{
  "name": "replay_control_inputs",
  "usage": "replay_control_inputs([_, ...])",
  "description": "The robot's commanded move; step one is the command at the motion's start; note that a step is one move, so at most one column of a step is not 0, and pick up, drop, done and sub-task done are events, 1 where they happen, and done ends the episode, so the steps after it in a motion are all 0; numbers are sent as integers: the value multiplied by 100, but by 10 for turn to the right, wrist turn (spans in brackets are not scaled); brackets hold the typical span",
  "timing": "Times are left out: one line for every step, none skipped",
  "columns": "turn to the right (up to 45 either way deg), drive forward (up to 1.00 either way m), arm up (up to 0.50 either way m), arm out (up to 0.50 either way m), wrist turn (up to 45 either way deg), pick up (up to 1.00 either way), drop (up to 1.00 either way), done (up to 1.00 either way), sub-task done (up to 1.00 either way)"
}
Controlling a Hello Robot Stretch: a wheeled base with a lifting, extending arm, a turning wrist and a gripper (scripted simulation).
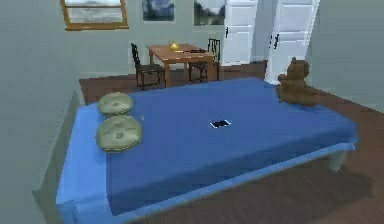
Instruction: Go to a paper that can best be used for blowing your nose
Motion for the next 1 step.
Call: replay_control_inputs([450, 0, 0, 0, 0, 0, 0, 0, 0])
